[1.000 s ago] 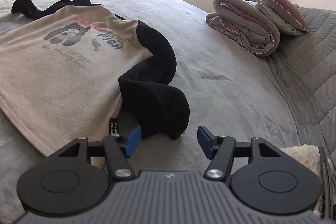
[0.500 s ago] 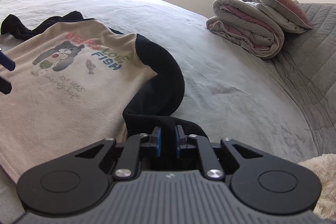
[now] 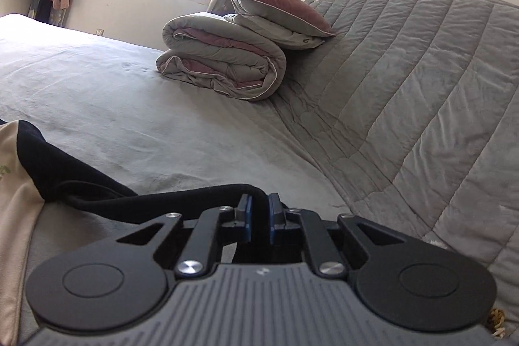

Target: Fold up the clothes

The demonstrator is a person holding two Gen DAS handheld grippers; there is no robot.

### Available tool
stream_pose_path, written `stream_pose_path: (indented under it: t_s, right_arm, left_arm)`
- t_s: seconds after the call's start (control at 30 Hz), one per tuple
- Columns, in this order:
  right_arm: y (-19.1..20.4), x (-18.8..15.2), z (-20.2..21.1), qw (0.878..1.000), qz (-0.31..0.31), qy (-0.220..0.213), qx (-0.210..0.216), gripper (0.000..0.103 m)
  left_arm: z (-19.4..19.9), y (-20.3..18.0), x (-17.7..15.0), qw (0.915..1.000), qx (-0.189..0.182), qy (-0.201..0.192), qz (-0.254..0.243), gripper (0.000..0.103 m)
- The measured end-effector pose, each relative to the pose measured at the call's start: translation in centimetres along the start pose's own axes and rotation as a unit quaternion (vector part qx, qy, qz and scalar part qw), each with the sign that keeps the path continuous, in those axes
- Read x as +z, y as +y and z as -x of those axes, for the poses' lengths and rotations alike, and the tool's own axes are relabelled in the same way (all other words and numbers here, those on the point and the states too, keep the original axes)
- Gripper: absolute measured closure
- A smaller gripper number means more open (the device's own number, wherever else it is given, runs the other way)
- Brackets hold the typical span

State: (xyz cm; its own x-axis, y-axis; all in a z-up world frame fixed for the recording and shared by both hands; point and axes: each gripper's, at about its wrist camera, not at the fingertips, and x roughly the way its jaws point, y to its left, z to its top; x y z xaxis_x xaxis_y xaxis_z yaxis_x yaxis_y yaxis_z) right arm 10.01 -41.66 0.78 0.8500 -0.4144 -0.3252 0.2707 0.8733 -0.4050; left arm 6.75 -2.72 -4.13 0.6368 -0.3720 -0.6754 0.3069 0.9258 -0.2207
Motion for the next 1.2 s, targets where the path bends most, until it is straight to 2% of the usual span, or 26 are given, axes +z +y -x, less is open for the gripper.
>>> stream_pose_path:
  t_s: [0.13, 0.3, 0.37, 0.47, 0.6, 0.63, 0.7, 0.8, 0.83, 0.9, 0.93, 1.0, 1.1, 1.2]
  right_arm:
    - [-0.9, 0.0, -3.7, 1.000, -0.008, 0.005, -0.020, 0.094]
    - [-0.5, -2.5, -6.8, 0.999, -0.001, 0.045, 0.000, 0.093]
    - [-0.3, -3.8, -7.7, 0.998, -0.002, 0.062, 0.009, 0.093]
    - [-0.3, -5.3, -8.6, 0.996, -0.009, 0.083, 0.021, 0.093]
    - [-1.2, -5.5, -8.6, 0.994, -0.025, 0.095, 0.040, 0.076]
    - [-1.5, -5.3, -8.3, 0.993, -0.028, 0.099, 0.051, 0.062]
    - [-2.1, -4.9, -7.4, 0.991, -0.032, 0.105, 0.075, 0.041]
    - [-2.8, -4.0, -5.8, 0.985, -0.043, 0.107, 0.128, 0.039]
    - [-3.1, -3.6, -5.4, 0.981, -0.057, 0.108, 0.152, 0.039]
    - [-2.8, -2.5, -5.4, 0.969, -0.084, 0.111, 0.206, 0.039]
    - [-2.3, -1.9, -5.6, 0.961, -0.094, 0.112, 0.234, 0.039]
    - [-0.8, -0.5, -6.5, 0.944, -0.111, 0.117, 0.288, 0.039]
    - [2.7, 1.7, -8.6, 0.913, -0.132, 0.128, 0.364, 0.039]
    - [6.7, 4.0, -11.9, 0.874, -0.160, 0.151, 0.434, 0.039]
  left_arm:
    - [-0.6, 0.4, 1.3, 0.9996, 0.001, -0.017, 0.025, 0.023]
    - [-1.7, 0.7, 4.7, 0.9989, 0.022, -0.042, -0.002, 0.023]
    - [-3.1, 0.7, 6.1, 0.9986, 0.031, -0.043, 0.002, 0.023]
    - [-5.2, 0.6, 8.2, 0.9977, 0.023, -0.059, 0.026, 0.024]
    - [-8.3, 0.6, 10.0, 0.9917, 0.004, -0.102, 0.078, 0.024]
    - [-9.1, 0.7, 10.1, 0.9894, 0.007, -0.115, 0.088, 0.024]
    - [-10.7, 0.9, 10.2, 0.9849, 0.016, -0.139, 0.102, 0.025]
    - [-13.2, 1.4, 9.3, 0.9811, 0.036, -0.156, 0.108, 0.029]
    - [-13.9, 1.9, 9.0, 0.9809, 0.032, -0.148, 0.122, 0.030]
    - [-13.6, 3.2, 8.5, 0.9748, 0.001, -0.158, 0.157, 0.031]
    - [-13.3, 3.8, 8.2, 0.9703, -0.016, -0.167, 0.174, 0.031]
    - [-13.4, 4.6, 8.2, 0.9682, -0.035, -0.160, 0.189, 0.031]
    - [-13.6, 4.4, 8.6, 0.9728, -0.040, -0.146, 0.176, 0.031]
    - [-13.6, 4.2, 8.9, 0.9772, -0.046, -0.137, 0.155, 0.032]
